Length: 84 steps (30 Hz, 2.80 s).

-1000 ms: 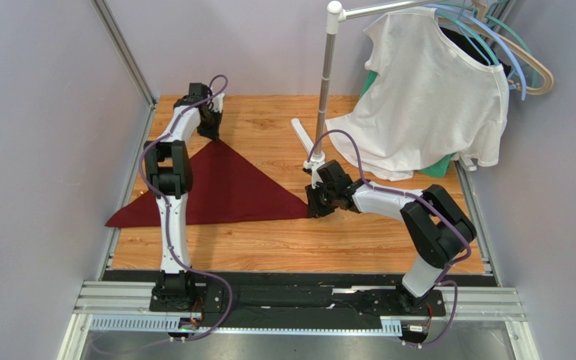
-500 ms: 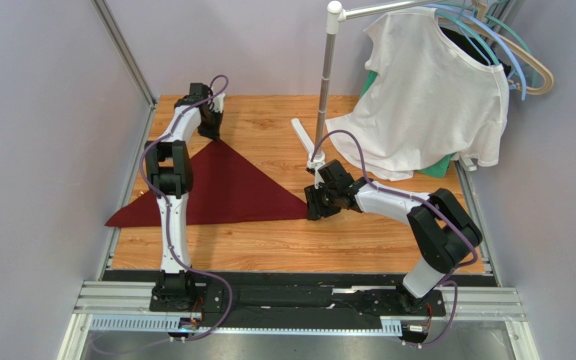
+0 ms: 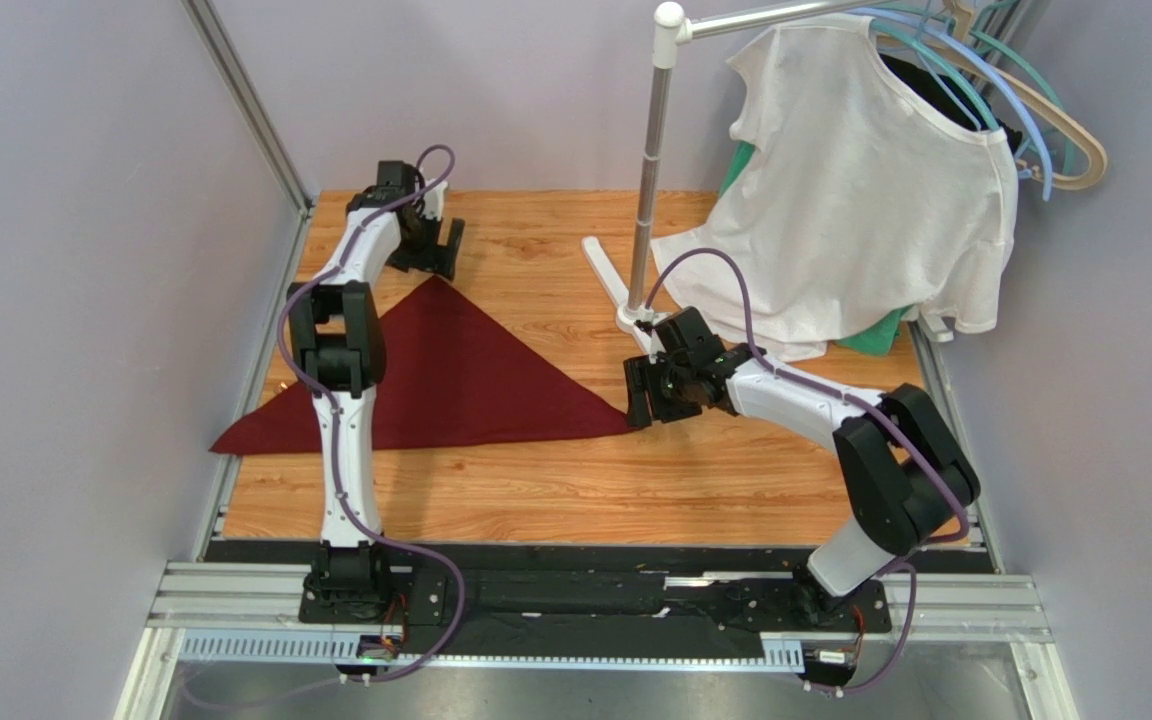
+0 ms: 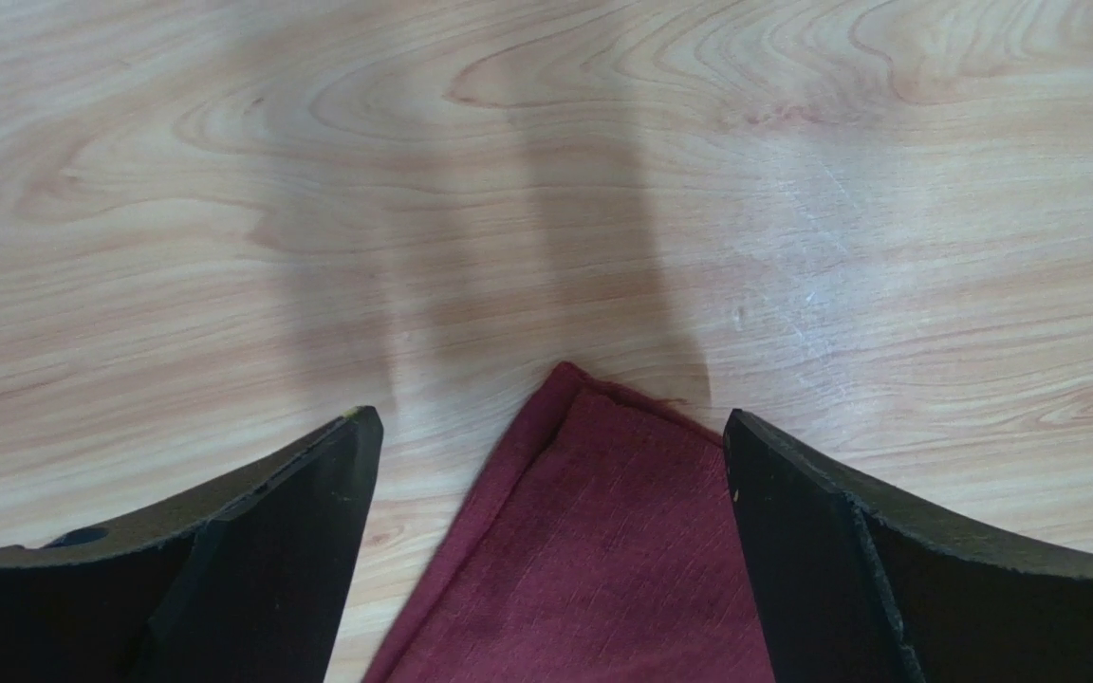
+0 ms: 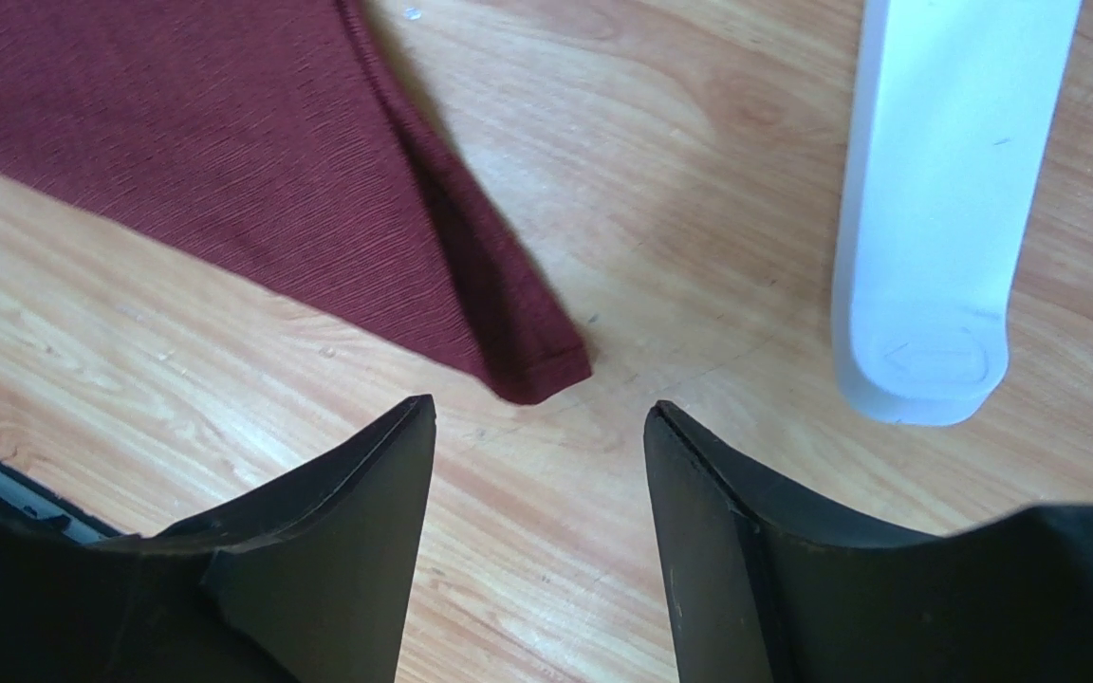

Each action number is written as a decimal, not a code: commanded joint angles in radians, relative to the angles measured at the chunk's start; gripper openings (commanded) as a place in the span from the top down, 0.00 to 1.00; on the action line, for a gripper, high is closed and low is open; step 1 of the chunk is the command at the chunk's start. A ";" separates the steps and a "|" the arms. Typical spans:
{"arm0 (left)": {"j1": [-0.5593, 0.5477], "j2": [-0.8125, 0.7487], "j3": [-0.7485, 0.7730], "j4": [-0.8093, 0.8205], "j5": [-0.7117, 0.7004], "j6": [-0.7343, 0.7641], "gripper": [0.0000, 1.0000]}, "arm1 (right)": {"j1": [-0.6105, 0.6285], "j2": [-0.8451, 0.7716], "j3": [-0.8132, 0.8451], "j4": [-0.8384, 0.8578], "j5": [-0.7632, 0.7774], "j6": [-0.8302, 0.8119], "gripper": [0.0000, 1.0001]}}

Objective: Fold the napkin, place the utensils inside, and roll it up
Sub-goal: Adjust the napkin at the center of the board.

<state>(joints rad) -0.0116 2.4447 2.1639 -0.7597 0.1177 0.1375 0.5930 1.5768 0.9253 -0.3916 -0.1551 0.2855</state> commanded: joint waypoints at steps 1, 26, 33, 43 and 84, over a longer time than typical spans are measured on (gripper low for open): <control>-0.016 -0.153 0.054 0.003 -0.052 -0.003 0.01 | -0.016 0.052 0.041 0.065 -0.049 0.020 0.41; -0.036 -0.995 -0.729 0.111 0.023 -0.328 0.01 | -0.027 0.118 0.000 0.073 0.006 0.129 0.68; -0.036 -1.191 -1.005 0.108 -0.039 -0.406 0.01 | -0.027 0.103 -0.023 0.016 0.060 0.150 0.82; -0.036 -1.354 -1.242 0.167 -0.049 -0.556 0.01 | -0.025 -0.033 -0.115 -0.125 0.147 0.231 0.86; 0.335 -1.747 -1.759 0.092 -0.330 -0.996 0.04 | -0.130 -0.271 -0.155 -0.215 0.132 0.147 0.51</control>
<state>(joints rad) 0.2989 0.6895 0.4587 -0.7029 -0.2440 -0.8085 0.4908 1.2831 0.7971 -0.6987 0.0612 0.4957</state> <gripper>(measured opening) 0.966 0.514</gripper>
